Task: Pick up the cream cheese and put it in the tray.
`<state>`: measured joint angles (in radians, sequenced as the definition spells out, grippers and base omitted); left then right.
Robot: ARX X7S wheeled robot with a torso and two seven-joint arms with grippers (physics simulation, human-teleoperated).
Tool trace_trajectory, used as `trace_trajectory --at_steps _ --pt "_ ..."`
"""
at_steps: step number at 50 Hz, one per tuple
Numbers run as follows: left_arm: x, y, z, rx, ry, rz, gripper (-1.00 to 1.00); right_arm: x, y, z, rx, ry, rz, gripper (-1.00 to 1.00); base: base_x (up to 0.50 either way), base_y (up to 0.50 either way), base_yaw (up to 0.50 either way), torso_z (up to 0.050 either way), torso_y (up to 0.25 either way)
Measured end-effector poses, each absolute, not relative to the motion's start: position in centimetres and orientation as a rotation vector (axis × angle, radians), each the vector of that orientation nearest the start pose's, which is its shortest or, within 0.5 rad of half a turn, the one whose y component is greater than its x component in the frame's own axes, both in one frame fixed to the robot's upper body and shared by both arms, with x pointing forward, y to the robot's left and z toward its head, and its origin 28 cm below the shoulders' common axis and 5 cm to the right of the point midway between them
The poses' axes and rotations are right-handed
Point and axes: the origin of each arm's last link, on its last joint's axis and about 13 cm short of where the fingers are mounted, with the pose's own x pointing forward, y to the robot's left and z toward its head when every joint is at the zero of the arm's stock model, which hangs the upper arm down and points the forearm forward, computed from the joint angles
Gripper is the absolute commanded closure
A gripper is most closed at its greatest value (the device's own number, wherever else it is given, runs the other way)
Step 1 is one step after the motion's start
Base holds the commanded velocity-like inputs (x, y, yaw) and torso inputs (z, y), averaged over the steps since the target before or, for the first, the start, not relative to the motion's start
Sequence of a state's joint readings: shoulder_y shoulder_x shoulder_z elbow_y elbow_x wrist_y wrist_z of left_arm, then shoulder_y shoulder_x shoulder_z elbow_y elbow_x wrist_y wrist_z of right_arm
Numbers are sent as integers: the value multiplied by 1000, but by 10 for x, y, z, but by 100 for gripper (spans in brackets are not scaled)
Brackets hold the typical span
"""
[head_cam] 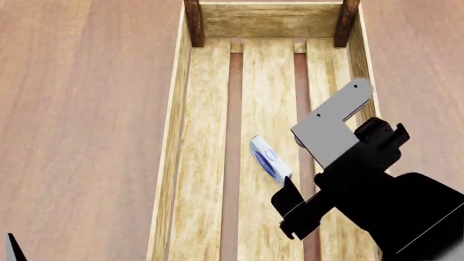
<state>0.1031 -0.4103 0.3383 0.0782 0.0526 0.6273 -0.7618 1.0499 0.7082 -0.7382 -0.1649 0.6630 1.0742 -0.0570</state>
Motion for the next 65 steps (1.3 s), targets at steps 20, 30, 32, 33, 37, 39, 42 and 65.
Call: trace_trajectory --at_steps 20,30,32,33,37,39,42,65 --pt "192 240 89 122 -584 303 -100 273 -190 210 -494 269 324 -100 0 0 0 0 0" --pt "208 242 132 146 -587 304 -100 262 -200 212 -444 212 270 -100 0 0 0 0 0" --pt "213 242 141 141 -581 300 -100 261 -202 212 -433 200 256 -100 0 0 0 0 0" --pt "215 242 146 139 -578 297 -100 260 -203 213 -427 194 249 -100 0 0 0 0 0" --pt "224 243 165 122 -565 291 -100 258 -207 215 -401 167 220 -100 0 0 0 0 0" --pt "228 243 175 110 -554 284 -100 257 -209 216 -388 152 200 -100 0 0 0 0 0" --pt "236 244 190 89 -535 272 -100 257 -211 217 -370 131 171 -100 0 0 0 0 0" --pt "269 266 276 -289 -414 242 -100 252 -220 219 -164 -109 -78 -100 0 0 0 0 0"
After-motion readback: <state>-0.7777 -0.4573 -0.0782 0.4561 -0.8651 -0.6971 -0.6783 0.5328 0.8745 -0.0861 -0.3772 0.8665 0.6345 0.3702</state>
